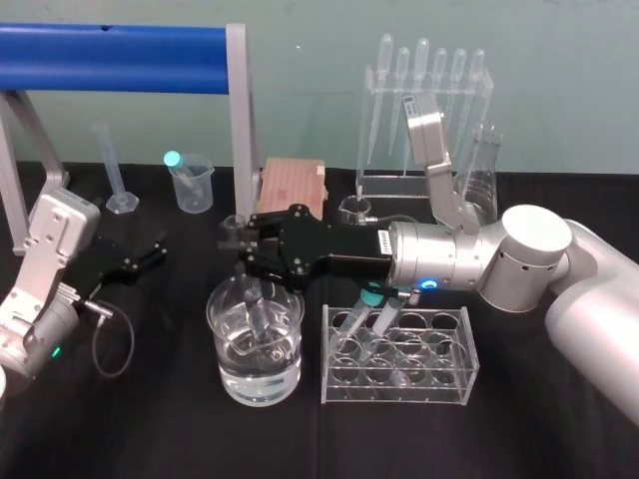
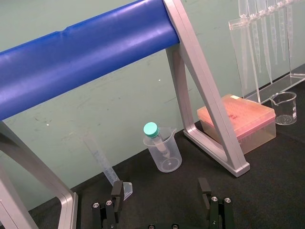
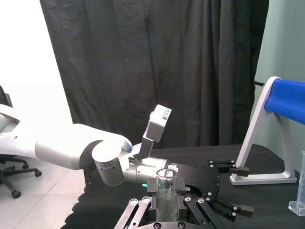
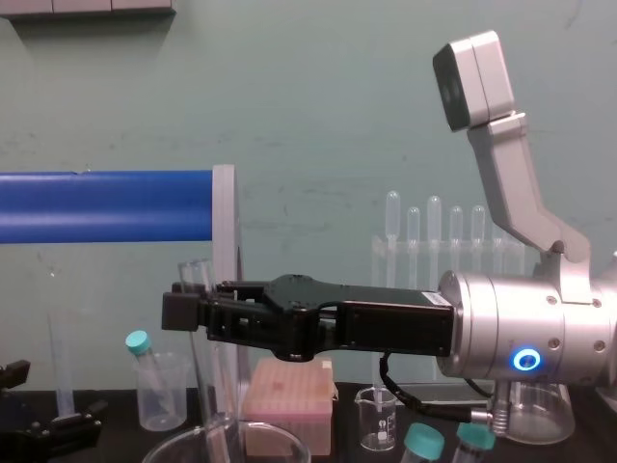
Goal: Hold the test tube with one hand and immerse one end into the beaker, then return it to the test tube rack.
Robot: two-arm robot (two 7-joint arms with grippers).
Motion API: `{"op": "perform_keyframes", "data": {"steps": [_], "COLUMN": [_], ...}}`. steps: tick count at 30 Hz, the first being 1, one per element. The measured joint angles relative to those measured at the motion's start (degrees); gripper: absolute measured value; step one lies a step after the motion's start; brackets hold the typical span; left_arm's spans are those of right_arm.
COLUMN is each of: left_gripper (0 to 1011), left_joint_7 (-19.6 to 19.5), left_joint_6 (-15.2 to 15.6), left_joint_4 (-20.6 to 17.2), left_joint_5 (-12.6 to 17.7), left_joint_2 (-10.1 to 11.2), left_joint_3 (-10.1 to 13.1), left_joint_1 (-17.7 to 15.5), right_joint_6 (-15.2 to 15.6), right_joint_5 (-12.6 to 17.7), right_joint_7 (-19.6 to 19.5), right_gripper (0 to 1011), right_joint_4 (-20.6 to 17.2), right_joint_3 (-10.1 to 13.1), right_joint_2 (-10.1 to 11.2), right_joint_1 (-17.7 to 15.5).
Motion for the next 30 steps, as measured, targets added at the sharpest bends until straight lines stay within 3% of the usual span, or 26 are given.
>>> {"op": "perform_keyframes", "data": {"steps": [30], "left_gripper": [1000], "left_joint_7": [0.0], "left_joint_6": [0.0], "left_joint_4": [0.0], "left_joint_5": [0.0], "left_joint_2": [0.0], "left_joint_3": [0.0], "left_joint_1": [0.0], "right_joint_6": [0.0], "right_joint_5": [0.0], "right_joint_7": [0.0], "right_gripper": [226], "right_joint_4": [0.0], "right_joint_3": [0.0], "right_joint_2": [0.0], "right_joint_1": [0.0]}}
